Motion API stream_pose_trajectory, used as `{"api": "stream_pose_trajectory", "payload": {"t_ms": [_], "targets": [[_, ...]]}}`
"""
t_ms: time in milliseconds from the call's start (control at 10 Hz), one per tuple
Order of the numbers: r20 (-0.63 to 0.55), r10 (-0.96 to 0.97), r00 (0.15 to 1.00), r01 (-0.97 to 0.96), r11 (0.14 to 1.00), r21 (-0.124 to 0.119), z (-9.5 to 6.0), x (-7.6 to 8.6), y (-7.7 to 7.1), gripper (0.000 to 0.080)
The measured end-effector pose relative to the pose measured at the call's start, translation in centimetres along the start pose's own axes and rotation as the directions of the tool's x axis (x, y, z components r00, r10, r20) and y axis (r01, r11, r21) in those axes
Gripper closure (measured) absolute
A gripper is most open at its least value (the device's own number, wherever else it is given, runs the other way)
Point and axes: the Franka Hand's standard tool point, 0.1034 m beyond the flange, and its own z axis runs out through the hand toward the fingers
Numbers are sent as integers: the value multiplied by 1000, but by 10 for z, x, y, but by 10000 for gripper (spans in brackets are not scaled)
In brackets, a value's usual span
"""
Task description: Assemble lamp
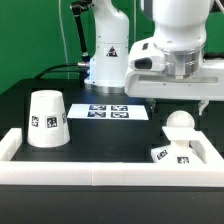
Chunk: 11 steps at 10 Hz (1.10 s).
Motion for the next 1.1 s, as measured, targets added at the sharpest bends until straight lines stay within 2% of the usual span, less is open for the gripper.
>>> {"api": "stream_pose_trajectory", "payload": {"t_ms": [200,500,700,1100], "targets": [[140,8,990,-6,1000,-18,3,-2,4,101],[295,11,955,1,999,-42,9,-6,2,101],[281,3,960,9,999,-42,13,-4,-8,101],[280,0,960,14,999,-47,16,-5,-10,101]]}}
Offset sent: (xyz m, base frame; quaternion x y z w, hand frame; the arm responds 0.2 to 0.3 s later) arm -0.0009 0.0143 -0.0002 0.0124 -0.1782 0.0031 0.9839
